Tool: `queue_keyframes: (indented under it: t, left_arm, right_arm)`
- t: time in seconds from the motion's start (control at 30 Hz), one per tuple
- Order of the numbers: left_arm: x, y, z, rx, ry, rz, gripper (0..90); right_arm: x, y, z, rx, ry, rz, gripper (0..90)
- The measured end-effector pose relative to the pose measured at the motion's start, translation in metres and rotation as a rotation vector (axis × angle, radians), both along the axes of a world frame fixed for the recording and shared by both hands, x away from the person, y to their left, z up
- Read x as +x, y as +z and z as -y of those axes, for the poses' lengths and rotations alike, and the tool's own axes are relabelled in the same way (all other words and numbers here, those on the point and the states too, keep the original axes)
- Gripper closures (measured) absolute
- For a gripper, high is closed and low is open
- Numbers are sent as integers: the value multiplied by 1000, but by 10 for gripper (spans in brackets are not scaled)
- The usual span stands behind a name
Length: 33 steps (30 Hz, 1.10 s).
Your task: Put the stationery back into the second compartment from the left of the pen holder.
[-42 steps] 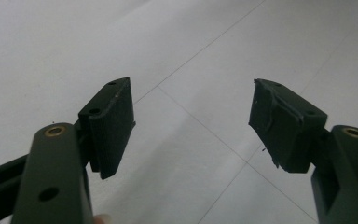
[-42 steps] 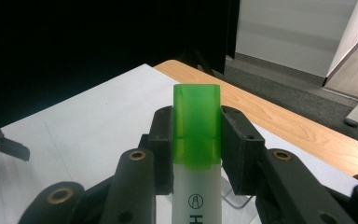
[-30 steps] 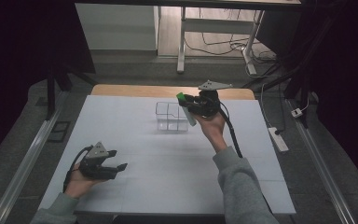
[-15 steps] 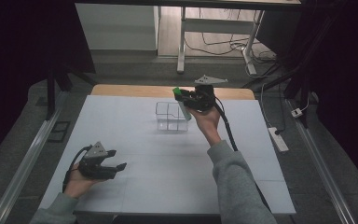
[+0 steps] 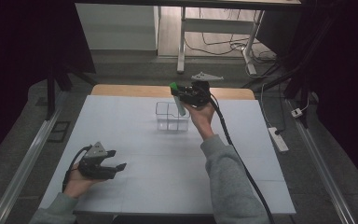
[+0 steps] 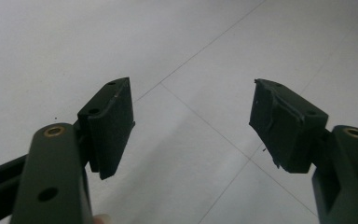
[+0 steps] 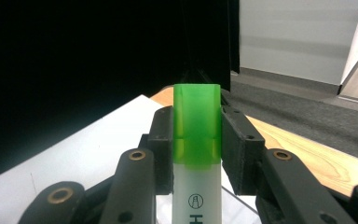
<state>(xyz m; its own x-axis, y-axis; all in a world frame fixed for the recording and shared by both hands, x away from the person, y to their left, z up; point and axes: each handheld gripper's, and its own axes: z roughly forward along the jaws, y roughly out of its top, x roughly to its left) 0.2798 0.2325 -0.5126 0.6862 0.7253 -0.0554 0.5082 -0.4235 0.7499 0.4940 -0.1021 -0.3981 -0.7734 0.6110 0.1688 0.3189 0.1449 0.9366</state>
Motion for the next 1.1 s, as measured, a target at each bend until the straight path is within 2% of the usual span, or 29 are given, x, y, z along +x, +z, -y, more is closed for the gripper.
queue_keyframes:
  t: [0.2, 0.4, 0.6, 0.77, 0.83, 0.93, 1.1]
  left_arm:
    - [0, 0, -1, -6, -1, -1, 297]
    - [0, 0, -3, -12, 1, -2, 298]
    - [0, 0, -4, -14, 1, -2, 297]
    - [0, -1, -5, -11, 4, -2, 297]
    - [0, -1, -6, -10, 5, -2, 298]
    - [0, -1, -5, -10, 5, -3, 297]
    - [0, -1, -5, -9, 5, -2, 297]
  right_arm:
    - [8, -5, -10, 24, -2, 13, 673]
    - [16, -18, -18, 60, -28, 0, 672]
    - [25, -23, -22, 63, -37, -9, 672]
    - [26, -25, -26, 53, -38, 1, 666]
    - [27, -26, -25, 35, -45, 2, 654]
    - [27, -28, -23, 31, -51, -16, 575]
    - [23, -26, -20, -16, -43, -23, 528]
